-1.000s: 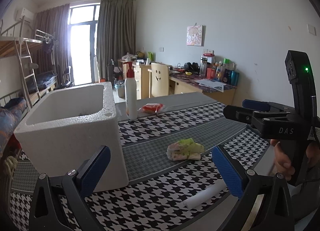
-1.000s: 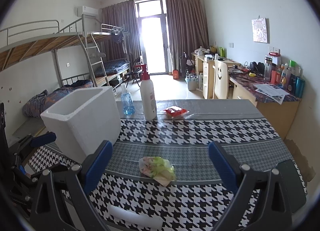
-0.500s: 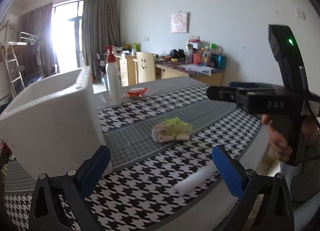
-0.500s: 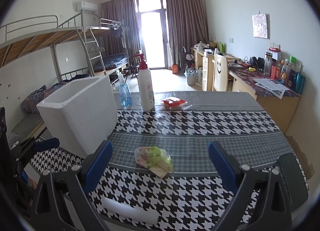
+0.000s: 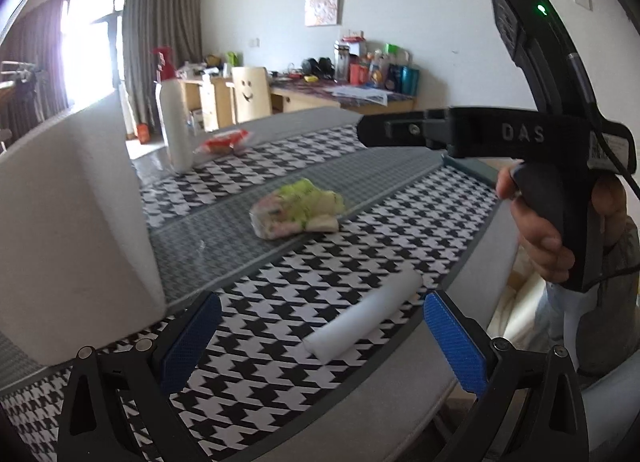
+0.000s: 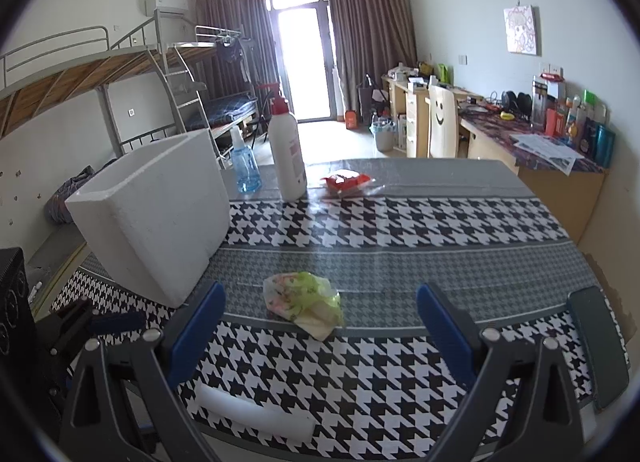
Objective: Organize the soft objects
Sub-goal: 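Close the left tool on the white foam roll, then lift the white foam roll with the left tool while the right tool grasps the tissue packet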
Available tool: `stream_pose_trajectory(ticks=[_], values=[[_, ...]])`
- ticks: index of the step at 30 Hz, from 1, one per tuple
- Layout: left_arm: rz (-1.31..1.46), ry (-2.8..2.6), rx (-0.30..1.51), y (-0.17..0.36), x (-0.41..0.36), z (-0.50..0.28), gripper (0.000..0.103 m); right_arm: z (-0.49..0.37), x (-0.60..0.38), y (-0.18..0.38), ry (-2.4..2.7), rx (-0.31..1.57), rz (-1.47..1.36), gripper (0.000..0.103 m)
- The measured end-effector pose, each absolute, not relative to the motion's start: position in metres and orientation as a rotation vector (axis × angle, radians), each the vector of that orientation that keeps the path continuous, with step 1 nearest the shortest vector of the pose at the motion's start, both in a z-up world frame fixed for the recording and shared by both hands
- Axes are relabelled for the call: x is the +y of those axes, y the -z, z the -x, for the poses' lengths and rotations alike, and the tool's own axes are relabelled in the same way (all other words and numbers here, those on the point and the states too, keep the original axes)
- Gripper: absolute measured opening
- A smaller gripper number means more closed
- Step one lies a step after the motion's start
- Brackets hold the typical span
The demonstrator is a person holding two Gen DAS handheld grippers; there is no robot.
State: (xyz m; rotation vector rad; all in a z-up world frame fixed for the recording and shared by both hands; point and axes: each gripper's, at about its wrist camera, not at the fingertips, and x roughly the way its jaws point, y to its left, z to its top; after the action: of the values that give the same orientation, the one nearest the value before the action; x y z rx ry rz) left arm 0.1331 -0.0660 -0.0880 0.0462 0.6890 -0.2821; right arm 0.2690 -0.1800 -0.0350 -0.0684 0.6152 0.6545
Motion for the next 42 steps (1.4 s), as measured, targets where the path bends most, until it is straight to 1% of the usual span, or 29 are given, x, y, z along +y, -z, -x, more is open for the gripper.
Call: stream_pose_trajectory(ticks=[4, 15, 17, 22, 26, 27, 30, 32, 34, 35, 42], values=[[-0.049, 0.303, 0.720, 0.096, -0.068, -0.138, 0.099, -0.273, -0.181, 0.040, -0.647, 0.640, 0.067, 0.098], [-0.129, 0.374, 0.829, 0.117, -0.086, -0.150, 0.073, -0.281, -0.182, 0.048, -0.664, 0.682, 0.055, 0.098], [-0.142, 0.377, 0.839, 0.120, -0.088, -0.151, 0.070, -0.282, -0.182, 0.050, -0.663, 0.687, 0.058, 0.098], [-0.166, 0.365, 0.871, 0.128, -0.089, -0.157, 0.051, -0.287, -0.181, 0.054, -0.663, 0.702, 0.055, 0.098], [-0.188, 0.374, 0.858, 0.128, -0.088, -0.159, 0.041, -0.290, -0.180, 0.056, -0.667, 0.710, 0.048, 0.098], [-0.190, 0.380, 0.857, 0.128, -0.088, -0.160, 0.036, -0.291, -0.180, 0.056, -0.668, 0.710, 0.047, 0.098], [-0.218, 0.391, 0.848, 0.127, -0.092, -0.156, 0.026, -0.293, -0.178, 0.056, -0.672, 0.716, 0.039, 0.098], [-0.215, 0.391, 0.841, 0.126, -0.091, -0.155, 0.024, -0.294, -0.176, 0.056, -0.675, 0.716, 0.042, 0.098], [-0.200, 0.394, 0.834, 0.124, -0.089, -0.154, 0.018, -0.293, -0.173, 0.056, -0.675, 0.716, 0.052, 0.098], [-0.194, 0.399, 0.835, 0.123, -0.087, -0.153, 0.012, -0.293, -0.172, 0.056, -0.673, 0.717, 0.056, 0.098], [-0.150, 0.419, 0.817, 0.118, -0.082, -0.145, 0.011, -0.295, -0.168, 0.059, -0.675, 0.727, 0.054, 0.098]])
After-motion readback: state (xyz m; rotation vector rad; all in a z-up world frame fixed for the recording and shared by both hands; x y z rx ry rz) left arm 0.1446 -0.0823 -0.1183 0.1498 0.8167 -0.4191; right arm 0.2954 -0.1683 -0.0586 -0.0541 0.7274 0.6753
